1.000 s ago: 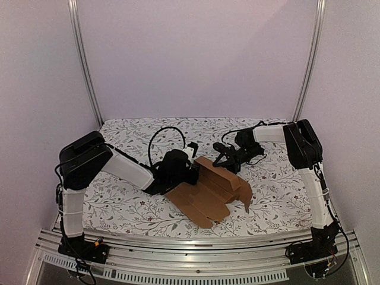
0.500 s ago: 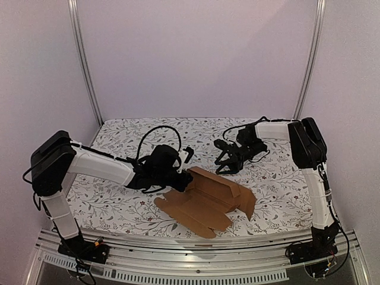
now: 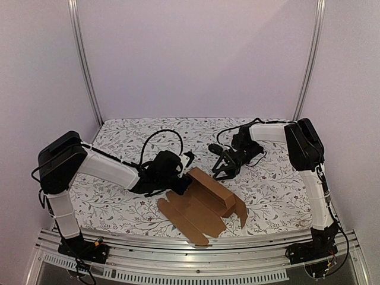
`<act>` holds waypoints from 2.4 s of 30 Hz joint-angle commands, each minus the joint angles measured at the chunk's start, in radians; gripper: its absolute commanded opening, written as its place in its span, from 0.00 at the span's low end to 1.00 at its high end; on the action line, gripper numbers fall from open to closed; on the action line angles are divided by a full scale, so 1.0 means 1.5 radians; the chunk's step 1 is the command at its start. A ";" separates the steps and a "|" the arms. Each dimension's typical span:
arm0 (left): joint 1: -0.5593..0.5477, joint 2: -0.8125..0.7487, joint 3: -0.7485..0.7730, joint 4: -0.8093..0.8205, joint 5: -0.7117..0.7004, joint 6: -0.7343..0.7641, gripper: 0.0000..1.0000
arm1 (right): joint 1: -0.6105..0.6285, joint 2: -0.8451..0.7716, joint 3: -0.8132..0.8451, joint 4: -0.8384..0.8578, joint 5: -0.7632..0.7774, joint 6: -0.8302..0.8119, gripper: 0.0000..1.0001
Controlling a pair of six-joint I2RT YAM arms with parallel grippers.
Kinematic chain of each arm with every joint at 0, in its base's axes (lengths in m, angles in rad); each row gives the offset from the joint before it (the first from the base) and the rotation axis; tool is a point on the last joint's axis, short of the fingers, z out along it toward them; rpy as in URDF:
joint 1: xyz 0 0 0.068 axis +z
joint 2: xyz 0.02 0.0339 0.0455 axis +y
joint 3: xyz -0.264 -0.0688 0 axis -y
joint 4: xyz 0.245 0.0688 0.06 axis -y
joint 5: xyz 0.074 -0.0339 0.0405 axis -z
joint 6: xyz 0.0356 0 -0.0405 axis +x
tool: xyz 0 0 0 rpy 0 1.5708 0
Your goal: Fold the paper box
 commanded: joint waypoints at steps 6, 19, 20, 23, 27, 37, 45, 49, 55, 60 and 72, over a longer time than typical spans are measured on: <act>-0.017 0.065 -0.095 0.340 0.017 0.096 0.32 | -0.003 -0.027 0.001 -0.094 -0.002 -0.074 0.67; -0.016 0.149 -0.104 0.534 0.010 0.114 0.30 | -0.004 0.011 0.017 -0.164 0.004 -0.160 0.67; -0.016 0.149 -0.109 0.541 0.003 0.114 0.30 | -0.003 0.013 0.018 -0.162 0.005 -0.157 0.67; -0.012 0.147 -0.116 0.553 -0.003 0.114 0.28 | -0.002 0.016 0.019 -0.162 0.005 -0.152 0.67; -0.009 0.156 -0.101 0.539 0.005 0.108 0.23 | -0.003 0.016 0.017 -0.160 0.007 -0.148 0.67; -0.007 0.166 -0.083 0.530 0.017 0.092 0.09 | 0.002 0.024 0.015 -0.152 0.007 -0.144 0.67; -0.016 0.171 -0.063 0.523 -0.038 0.046 0.00 | 0.058 0.035 0.011 -0.155 -0.035 -0.145 0.67; -0.039 0.166 -0.023 0.433 -0.180 0.022 0.00 | 0.074 0.036 0.018 -0.183 -0.046 -0.170 0.68; -0.053 0.127 -0.026 0.384 -0.185 0.024 0.02 | 0.050 0.036 0.027 -0.199 -0.030 -0.177 0.68; -0.051 0.006 -0.060 0.210 -0.153 0.020 0.07 | -0.028 0.009 0.051 -0.221 0.010 -0.206 0.68; 0.005 -0.124 0.073 -0.523 0.012 -0.102 0.12 | -0.154 -0.173 -0.033 0.027 0.193 0.037 0.70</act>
